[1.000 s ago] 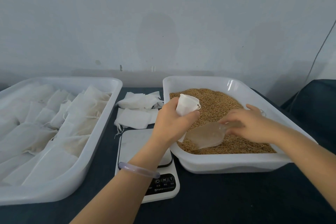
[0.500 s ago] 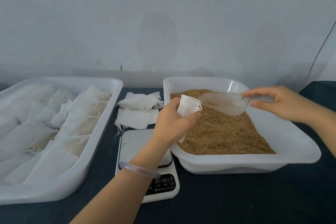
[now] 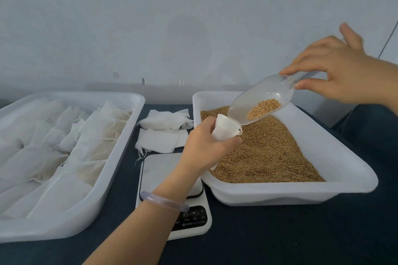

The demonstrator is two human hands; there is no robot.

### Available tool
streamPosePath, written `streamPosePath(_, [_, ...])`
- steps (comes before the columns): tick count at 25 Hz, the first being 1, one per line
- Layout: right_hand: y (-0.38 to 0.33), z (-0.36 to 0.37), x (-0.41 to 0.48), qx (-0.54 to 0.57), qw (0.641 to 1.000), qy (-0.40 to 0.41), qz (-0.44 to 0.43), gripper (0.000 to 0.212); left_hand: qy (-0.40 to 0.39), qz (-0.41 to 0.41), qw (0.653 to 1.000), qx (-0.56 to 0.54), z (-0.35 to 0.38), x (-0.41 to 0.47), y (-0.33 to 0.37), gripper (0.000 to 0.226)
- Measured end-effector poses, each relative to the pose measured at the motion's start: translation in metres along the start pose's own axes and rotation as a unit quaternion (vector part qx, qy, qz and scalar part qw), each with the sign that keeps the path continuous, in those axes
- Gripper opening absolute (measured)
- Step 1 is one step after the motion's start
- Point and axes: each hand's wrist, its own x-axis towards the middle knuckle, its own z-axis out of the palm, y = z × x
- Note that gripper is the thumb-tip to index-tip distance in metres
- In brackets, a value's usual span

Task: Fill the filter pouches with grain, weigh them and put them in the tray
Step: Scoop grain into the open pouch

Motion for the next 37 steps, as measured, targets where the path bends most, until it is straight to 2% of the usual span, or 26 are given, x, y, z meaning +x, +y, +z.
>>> streamPosePath(2, [-0.003, -0.002, 0.003, -0.023, 1.0, 0.008, -0.013, 0.026, 0.002, 0.004, 1.0, 0.009, 0.0, -0.001, 0.001, 0.035])
streamPosePath(6, [-0.01, -0.001, 0.004, -0.054, 0.998, 0.006, -0.029, 0.04, 0.008, 0.007, 1.0, 0.015, 0.0, -0.002, 0.003, 0.035])
streamPosePath(9, [-0.011, 0.002, 0.002, -0.046, 0.999, 0.006, -0.029, 0.038, 0.008, 0.003, 1.0, 0.01, 0.0, -0.002, 0.005, 0.035])
streamPosePath(11, [-0.009, 0.004, 0.001, -0.018, 1.0, 0.013, -0.019, 0.029, 0.005, -0.001, 1.0, 0.003, 0.0, -0.003, 0.006, 0.037])
streamPosePath(15, [-0.002, 0.023, -0.005, 0.057, 0.995, -0.026, 0.075, 0.03, 0.009, -0.021, 0.999, -0.047, -0.001, -0.004, 0.007, 0.041])
streamPosePath(19, [0.0, 0.052, -0.03, 0.208, 0.962, -0.067, 0.163, 0.032, 0.008, -0.023, 0.994, -0.109, -0.004, -0.003, 0.005, 0.033])
streamPosePath(20, [-0.003, 0.062, -0.035, 0.207, 0.96, -0.076, 0.169, 0.033, 0.01, -0.02, 0.991, -0.129, -0.005, -0.004, 0.005, 0.03])
streamPosePath(22, [-0.014, 0.085, -0.044, 0.175, 0.964, -0.119, 0.161, 0.031, 0.012, -0.013, 0.986, -0.164, -0.008, -0.004, 0.005, 0.023])
streamPosePath(24, [-0.028, 0.105, -0.052, 0.204, 0.95, -0.18, 0.153, 0.026, 0.003, -0.012, 0.985, -0.173, -0.014, -0.007, 0.007, 0.019])
streamPosePath(26, [-0.037, 0.12, -0.055, 0.22, 0.93, -0.252, 0.15, 0.025, -0.005, -0.008, 0.985, -0.171, -0.027, -0.009, 0.01, 0.023])
streamPosePath(29, [-0.044, 0.124, -0.042, 0.183, 0.914, -0.328, 0.152, 0.027, -0.024, 0.013, 0.989, -0.145, -0.052, -0.014, 0.016, 0.031])
streamPosePath(31, [-0.06, 0.11, -0.025, 0.183, 0.929, -0.292, 0.135, 0.036, -0.035, 0.025, 0.992, -0.116, -0.067, -0.018, 0.021, 0.035])
streamPosePath(32, [-0.075, 0.101, -0.015, 0.243, 0.931, -0.241, 0.128, 0.042, -0.034, 0.032, 0.994, -0.1, -0.074, -0.019, 0.023, 0.036])
streamPosePath(33, [-0.094, 0.089, -0.006, 0.338, 0.914, -0.187, 0.124, 0.045, -0.031, 0.038, 0.995, -0.081, -0.079, -0.019, 0.024, 0.036])
streamPosePath(35, [-0.137, 0.07, 0.007, 0.516, 0.842, -0.117, 0.109, 0.046, -0.039, 0.055, 0.997, -0.021, -0.085, -0.017, 0.028, 0.026])
streamPosePath(36, [-0.155, 0.068, 0.011, 0.554, 0.82, -0.09, 0.107, 0.044, -0.043, 0.067, 0.997, 0.014, -0.085, -0.017, 0.029, 0.022])
streamPosePath(37, [-0.17, 0.07, 0.015, 0.565, 0.815, -0.056, 0.115, 0.039, -0.039, 0.077, 0.995, 0.042, -0.085, -0.017, 0.029, 0.023])
